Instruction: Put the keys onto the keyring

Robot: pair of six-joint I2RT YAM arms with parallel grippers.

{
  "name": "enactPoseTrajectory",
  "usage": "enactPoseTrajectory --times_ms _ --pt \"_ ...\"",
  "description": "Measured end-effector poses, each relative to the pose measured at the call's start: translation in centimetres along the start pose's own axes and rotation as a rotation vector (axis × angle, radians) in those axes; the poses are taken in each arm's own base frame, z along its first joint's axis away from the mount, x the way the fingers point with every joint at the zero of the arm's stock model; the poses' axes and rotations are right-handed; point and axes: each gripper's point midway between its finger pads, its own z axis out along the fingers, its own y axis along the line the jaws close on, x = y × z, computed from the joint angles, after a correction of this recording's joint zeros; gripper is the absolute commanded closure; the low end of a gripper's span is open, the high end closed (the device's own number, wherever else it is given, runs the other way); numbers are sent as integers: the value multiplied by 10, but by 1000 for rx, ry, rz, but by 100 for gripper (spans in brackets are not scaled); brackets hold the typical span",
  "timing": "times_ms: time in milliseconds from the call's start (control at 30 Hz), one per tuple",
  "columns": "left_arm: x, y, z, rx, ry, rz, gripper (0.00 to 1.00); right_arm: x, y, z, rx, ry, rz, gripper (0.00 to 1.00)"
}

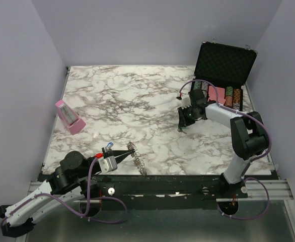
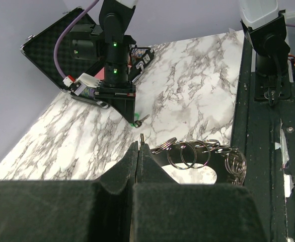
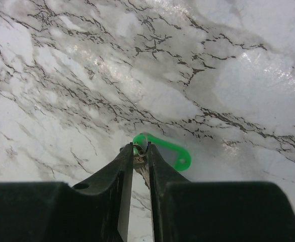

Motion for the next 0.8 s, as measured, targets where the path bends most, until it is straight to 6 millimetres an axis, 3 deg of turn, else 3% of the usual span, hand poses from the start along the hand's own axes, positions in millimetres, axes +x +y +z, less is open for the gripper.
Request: enactPoseTrajectory --times_ms 433,800 --pt "0 0 0 0 0 0 100 -6 0 1 -4 16 5 79" --pt "0 0 0 0 1 0 100 0 0 5 -18 51 17 81"
